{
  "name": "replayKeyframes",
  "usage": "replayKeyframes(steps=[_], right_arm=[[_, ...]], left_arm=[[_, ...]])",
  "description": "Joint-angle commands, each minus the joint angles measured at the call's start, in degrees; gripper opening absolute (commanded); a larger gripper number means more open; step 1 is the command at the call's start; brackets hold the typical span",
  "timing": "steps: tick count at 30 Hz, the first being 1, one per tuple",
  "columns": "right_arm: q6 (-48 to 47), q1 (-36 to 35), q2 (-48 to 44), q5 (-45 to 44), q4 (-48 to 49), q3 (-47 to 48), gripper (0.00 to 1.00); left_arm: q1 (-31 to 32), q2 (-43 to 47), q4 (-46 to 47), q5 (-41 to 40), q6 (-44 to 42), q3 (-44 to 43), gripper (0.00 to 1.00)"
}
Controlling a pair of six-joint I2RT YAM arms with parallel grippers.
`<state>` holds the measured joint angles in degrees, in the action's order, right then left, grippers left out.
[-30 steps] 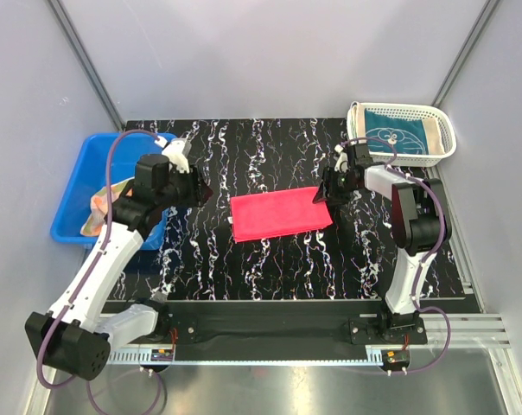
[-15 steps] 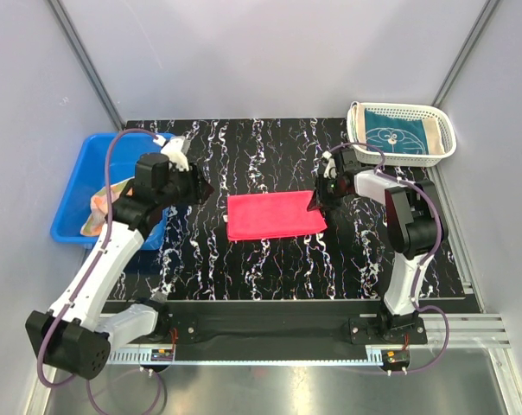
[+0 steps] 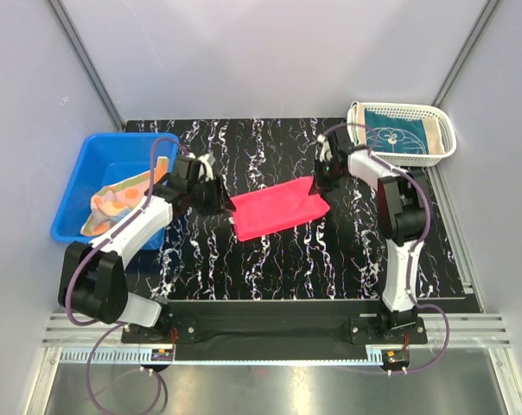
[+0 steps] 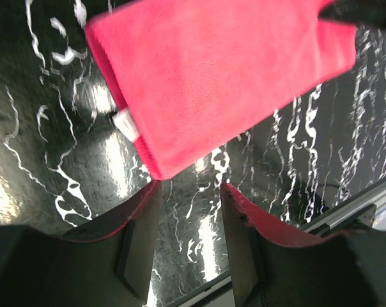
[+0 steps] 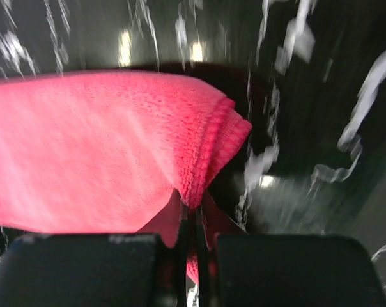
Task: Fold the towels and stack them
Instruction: Neatly place the folded towel into the bin
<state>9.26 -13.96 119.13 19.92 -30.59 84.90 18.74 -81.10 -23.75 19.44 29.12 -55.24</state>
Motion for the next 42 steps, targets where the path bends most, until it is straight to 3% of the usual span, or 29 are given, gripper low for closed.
replayKeyframes(steps=[1, 13, 15, 29, 42], right_arm=[[-3.89, -0.46, 4.43, -3.92, -6.84, 14.18, 0.00], [-5.48, 6.47, 24.03, -8.23, -25.13, 60.59, 0.00], [-5.30, 7.80, 24.92, -8.23, -25.05, 63.79, 0.00], [-2.22, 23.78, 21.76, -8.76, -12.92, 66.18, 0.00], [-4.69, 32.76, 22.10, -10.96, -7.13, 67.32, 0.00]], left_arm=[[-0.11, 1.03, -0.41, -2.04, -2.40, -6.71, 0.47], [0.07, -2.83, 0.46, 4.64, -2.58, -6.45, 0.47], [0.07, -3.10, 0.28, 5.69, -2.84, -6.98, 0.47], [0.15, -1.43, -2.35, 4.99, -4.25, -7.60, 0.50], [0.15, 0.68, -2.97, 6.40, -4.69, -8.30, 0.51]])
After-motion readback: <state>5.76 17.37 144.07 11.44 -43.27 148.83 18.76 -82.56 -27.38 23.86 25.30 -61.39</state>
